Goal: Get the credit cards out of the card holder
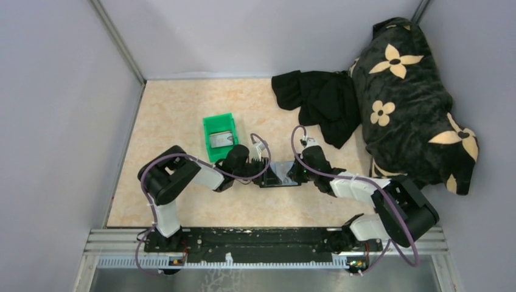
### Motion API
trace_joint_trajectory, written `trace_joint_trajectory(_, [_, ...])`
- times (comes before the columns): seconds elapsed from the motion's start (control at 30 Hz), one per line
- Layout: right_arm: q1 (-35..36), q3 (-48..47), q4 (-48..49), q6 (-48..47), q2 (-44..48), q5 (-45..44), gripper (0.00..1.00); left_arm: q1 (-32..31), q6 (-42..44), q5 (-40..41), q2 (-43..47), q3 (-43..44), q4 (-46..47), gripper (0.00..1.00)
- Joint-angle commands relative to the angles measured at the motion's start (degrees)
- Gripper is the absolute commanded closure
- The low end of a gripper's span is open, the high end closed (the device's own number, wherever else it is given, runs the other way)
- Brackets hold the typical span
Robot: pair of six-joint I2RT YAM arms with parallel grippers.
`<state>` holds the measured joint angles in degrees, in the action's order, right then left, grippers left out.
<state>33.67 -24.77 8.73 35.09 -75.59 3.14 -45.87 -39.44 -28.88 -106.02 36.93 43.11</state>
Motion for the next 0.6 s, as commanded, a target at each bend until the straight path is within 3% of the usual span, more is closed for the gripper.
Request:
trace_joint_trajectory(0.0, [-0.01,1.22,1.01,0.34,-1.83,0.93,1.00,0.37,-1.15,-0.82,-2.35,1.63,3.36,0.56])
trace_joint_trajectory(0.43, [-0.01,2.10,2.91,1.16,-2.83,2.40,1.00,1.42,-2.53,2.00,-4.28,1.90,2.47,0.68])
trace_joint_trajectory(0.57, [-0.11,1.28,0.32,0.52,-0.53,0.36,1.00,1.49,0.04,7.96,-1.18,0.32,-4.27,0.61])
